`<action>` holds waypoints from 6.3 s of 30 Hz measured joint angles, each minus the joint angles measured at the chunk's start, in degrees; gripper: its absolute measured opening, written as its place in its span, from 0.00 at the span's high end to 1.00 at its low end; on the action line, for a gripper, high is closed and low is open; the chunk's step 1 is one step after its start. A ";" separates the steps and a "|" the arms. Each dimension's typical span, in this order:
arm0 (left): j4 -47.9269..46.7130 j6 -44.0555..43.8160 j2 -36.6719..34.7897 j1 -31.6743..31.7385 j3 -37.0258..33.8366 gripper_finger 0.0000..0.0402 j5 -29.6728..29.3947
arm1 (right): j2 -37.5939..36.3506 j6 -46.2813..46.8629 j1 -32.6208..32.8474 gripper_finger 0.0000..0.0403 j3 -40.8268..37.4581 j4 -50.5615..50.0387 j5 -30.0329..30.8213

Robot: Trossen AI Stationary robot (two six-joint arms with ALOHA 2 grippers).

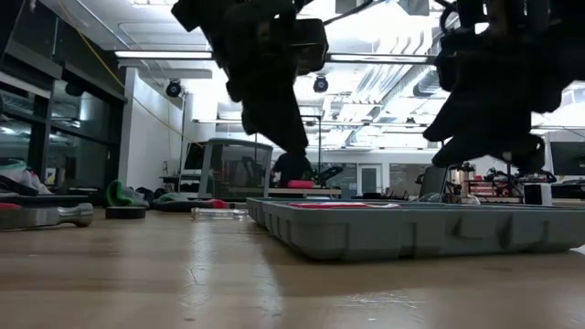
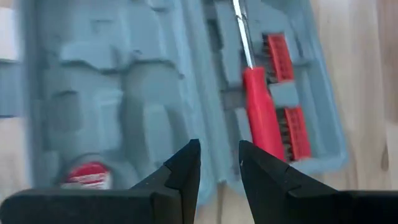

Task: Prefit tool cases
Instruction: Remove the nut driver from the gray prefit tool case

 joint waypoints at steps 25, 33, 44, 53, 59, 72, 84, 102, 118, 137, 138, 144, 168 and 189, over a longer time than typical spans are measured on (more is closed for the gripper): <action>-5.34 10.50 7.11 4.33 0.06 0.74 -0.22 | 8.08 4.05 1.32 0.69 1.05 7.96 8.12; -7.47 10.77 2.11 6.68 -0.17 0.74 4.13 | 8.06 3.90 1.70 0.69 1.05 7.82 8.42; -6.39 21.37 0.86 3.00 -0.07 0.74 6.24 | 8.06 3.58 1.44 0.69 1.05 5.89 8.61; -3.66 24.23 4.20 1.02 0.00 0.74 3.21 | 8.04 3.84 1.40 0.69 1.05 4.95 10.14; -3.40 23.68 7.38 1.04 0.24 0.71 2.16 | 8.04 4.02 1.20 0.69 1.05 4.29 10.30; -0.60 17.09 8.28 1.02 0.22 0.89 4.22 | 8.04 5.58 1.07 0.69 1.05 4.01 10.32; -1.79 15.21 -1.02 3.01 0.12 0.99 1.57 | 7.01 4.87 1.09 0.69 1.05 12.95 16.37; -22.05 15.73 -13.34 7.00 -0.78 1.00 -11.60 | 2.66 -0.99 1.11 0.69 1.05 14.58 17.64; 4.91 12.85 -12.45 4.86 -8.98 1.00 -2.69 | 2.68 2.47 0.97 0.69 1.05 6.33 17.12; 6.92 10.17 -9.71 2.07 -8.94 0.80 0.10 | 2.70 1.17 -1.53 0.69 1.05 6.39 14.01; 6.97 10.17 -9.71 2.07 -8.90 0.76 0.18 | 2.70 1.10 -1.53 0.69 1.05 6.41 13.89; 7.40 10.17 -9.09 2.26 -8.90 0.59 -0.19 | 2.70 0.96 -1.53 0.69 1.05 6.16 13.62; 8.30 17.96 -0.36 -1.16 -8.90 0.56 -1.26 | 2.72 0.05 -1.57 0.69 1.05 5.04 14.38; 3.82 19.20 4.61 -1.56 -8.13 0.64 -6.81 | 2.75 0.74 -1.68 0.69 1.03 2.71 14.51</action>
